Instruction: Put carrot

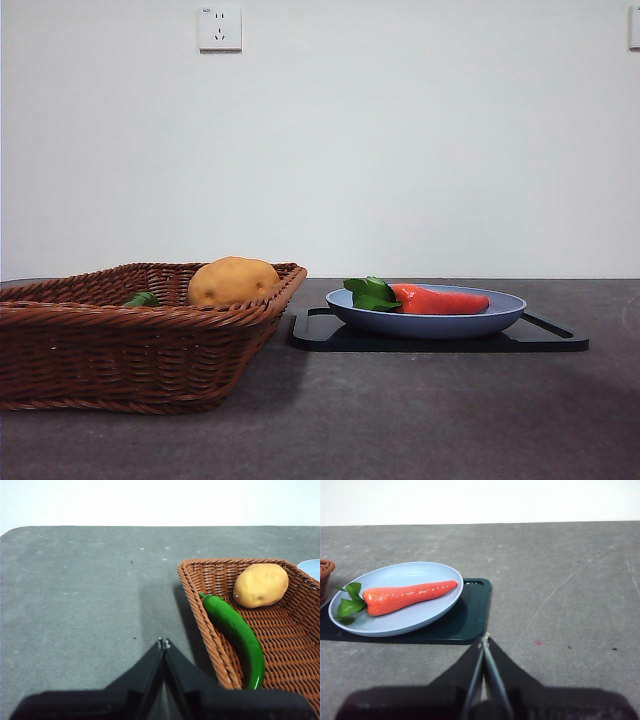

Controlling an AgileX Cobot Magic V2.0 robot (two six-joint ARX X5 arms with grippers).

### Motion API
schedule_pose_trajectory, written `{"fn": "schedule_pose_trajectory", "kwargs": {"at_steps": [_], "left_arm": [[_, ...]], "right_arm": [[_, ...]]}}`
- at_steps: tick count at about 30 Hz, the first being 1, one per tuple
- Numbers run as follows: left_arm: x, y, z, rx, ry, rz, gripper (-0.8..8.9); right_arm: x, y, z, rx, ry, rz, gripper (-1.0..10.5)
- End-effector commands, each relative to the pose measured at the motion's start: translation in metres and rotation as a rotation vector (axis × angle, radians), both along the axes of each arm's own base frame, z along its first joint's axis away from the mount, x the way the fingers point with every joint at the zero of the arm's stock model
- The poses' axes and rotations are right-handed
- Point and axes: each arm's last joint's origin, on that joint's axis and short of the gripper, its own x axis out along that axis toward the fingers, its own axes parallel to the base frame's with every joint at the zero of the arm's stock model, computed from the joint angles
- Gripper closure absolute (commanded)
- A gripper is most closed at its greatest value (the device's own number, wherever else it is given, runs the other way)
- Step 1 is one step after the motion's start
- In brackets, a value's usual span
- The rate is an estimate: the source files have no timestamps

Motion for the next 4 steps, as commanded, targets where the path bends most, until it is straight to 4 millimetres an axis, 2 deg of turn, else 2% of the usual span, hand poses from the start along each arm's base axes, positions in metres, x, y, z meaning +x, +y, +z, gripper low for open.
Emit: {"fn": "schedule_pose_trajectory", "kwargs": {"at_steps": [1, 4], "left_arm": [[0.0000, 0.0000, -0.0014, -0.006, 0.004, 0.000, 8.05], [0.0000, 0.0000, -0.0014, -0.006, 0.004, 0.000, 8.05]], "right_arm": [[0.0004, 0.0000, -0.0029, 0.005, 0.004, -0.004, 9.4], [0.0004, 0.0000, -0.0029, 0.005, 0.004, -0.004, 9.4]]}}
